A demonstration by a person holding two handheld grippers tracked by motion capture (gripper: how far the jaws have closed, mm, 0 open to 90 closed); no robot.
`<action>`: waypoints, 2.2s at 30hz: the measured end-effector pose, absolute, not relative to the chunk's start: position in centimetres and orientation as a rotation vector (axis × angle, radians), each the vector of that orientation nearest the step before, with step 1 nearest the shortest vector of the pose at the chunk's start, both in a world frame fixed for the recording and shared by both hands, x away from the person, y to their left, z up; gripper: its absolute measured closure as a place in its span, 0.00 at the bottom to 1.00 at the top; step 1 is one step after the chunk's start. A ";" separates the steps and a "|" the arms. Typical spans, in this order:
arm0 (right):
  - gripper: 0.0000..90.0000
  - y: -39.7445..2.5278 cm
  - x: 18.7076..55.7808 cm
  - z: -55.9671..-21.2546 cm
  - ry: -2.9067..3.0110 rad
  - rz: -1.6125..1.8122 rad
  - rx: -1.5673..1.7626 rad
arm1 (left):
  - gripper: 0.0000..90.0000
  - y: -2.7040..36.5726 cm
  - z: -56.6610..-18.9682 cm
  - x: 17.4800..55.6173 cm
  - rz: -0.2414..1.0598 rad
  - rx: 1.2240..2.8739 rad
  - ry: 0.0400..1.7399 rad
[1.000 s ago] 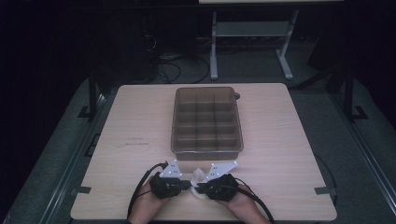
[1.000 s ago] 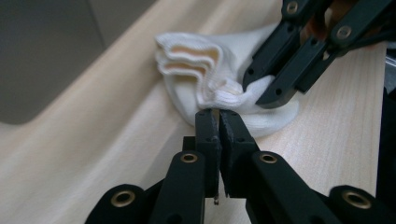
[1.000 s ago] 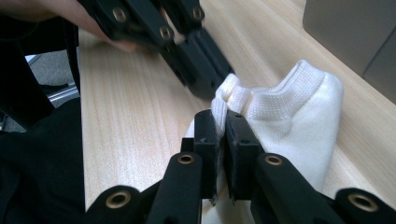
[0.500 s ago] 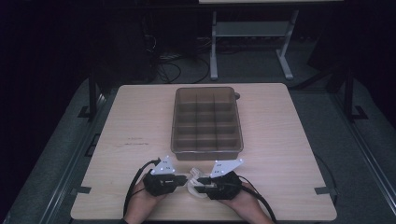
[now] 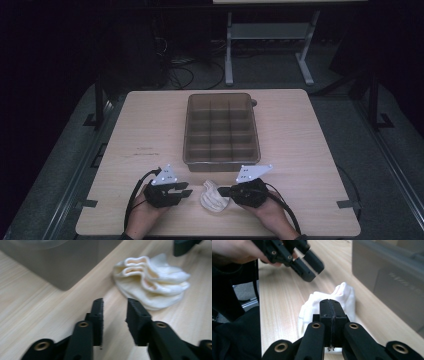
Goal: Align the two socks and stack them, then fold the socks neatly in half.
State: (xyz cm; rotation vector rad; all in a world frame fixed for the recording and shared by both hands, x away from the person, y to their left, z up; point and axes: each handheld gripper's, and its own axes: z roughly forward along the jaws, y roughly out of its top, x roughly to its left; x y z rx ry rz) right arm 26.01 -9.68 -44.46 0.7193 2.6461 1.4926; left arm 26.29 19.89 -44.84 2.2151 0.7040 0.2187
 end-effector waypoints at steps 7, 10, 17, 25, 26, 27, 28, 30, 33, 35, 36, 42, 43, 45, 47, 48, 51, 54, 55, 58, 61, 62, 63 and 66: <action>1.00 -7.7 25.4 -45.3 2.708 1.463 0.662 | 0.51 21.1 -45.2 26.8 0.248 2.228 0.743; 1.00 -6.9 25.3 -45.7 2.732 1.444 0.648 | 0.44 21.7 -45.2 26.9 0.267 2.216 0.770; 1.00 -4.9 24.7 -46.9 2.776 1.348 0.603 | 0.33 23.1 -45.3 27.1 0.309 2.203 0.808; 0.88 -5.7 24.9 -45.8 2.726 1.448 0.627 | 0.28 23.8 -45.5 27.3 0.332 2.208 0.828; 0.84 -6.0 24.9 -45.4 2.703 1.475 0.646 | 0.27 23.9 -45.5 27.3 0.336 2.208 0.827; 0.81 -6.4 25.0 -45.1 2.685 1.495 0.650 | 0.26 24.0 -45.6 27.4 0.339 2.209 0.829; 0.77 -6.7 25.1 -44.9 2.666 1.503 0.663 | 0.25 24.1 -45.6 27.4 0.342 2.208 0.831; 0.68 -7.3 25.4 -44.8 2.639 1.505 0.691 | 0.24 24.3 -45.7 27.4 0.349 2.207 0.833; 0.55 -8.0 25.9 -45.0 2.616 1.490 0.736 | 0.21 24.5 -45.8 27.4 0.353 2.210 0.836; 0.43 -8.0 26.4 -45.5 2.629 1.466 0.775 | 0.17 24.6 -45.9 27.4 0.354 2.208 0.840; 0.43 -8.0 26.4 -45.5 2.629 1.466 0.775 | 0.17 24.6 -46.0 27.5 0.355 2.206 0.843; 0.26 -7.7 27.0 -46.4 2.664 1.417 0.834 | 0.15 24.8 -46.4 27.7 0.353 2.204 0.852; 0.25 -7.6 27.0 -46.5 2.664 1.412 0.835 | 0.15 24.8 -46.5 27.7 0.353 2.206 0.853; 0.23 -7.5 27.0 -46.6 2.674 1.399 0.836 | 0.15 24.9 -46.6 27.7 0.354 2.211 0.854; 0.23 -7.3 27.1 -46.9 2.685 1.387 0.829 | 0.15 24.9 -46.7 27.8 0.353 2.214 0.855; 0.23 -7.3 27.1 -46.9 2.685 1.387 0.829 | 0.15 24.9 -46.8 27.8 0.351 2.221 0.851; 0.22 -7.0 27.1 -47.3 2.695 1.381 0.823 | 0.15 24.9 -47.1 27.8 0.352 2.234 0.854; 0.22 -6.7 27.0 -47.5 2.701 1.376 0.817 | 0.15 24.8 -47.3 27.9 0.356 2.234 0.850; 0.22 -6.6 27.0 -47.6 2.704 1.375 0.815 | 0.15 24.8 -47.3 27.9 0.354 2.233 0.851; 0.22 -6.3 27.0 -47.8 2.711 1.372 0.809 | 0.15 24.8 -47.4 27.9 0.358 2.225 0.844; 0.23 -6.1 27.1 -47.8 2.717 1.357 0.797 | 0.14 24.9 -47.5 27.8 0.358 2.215 0.838; 0.23 -6.1 27.1 -47.8 2.717 1.357 0.797 | 0.14 24.9 -47.5 27.8 0.358 2.213 0.837; 0.24 -6.0 27.0 -47.9 2.718 1.354 0.792 | 0.14 24.9 -47.5 27.8 0.359 2.211 0.837; 0.27 -5.8 26.8 -47.8 2.711 1.334 0.765 | 0.14 24.9 -47.5 27.8 0.361 2.210 0.832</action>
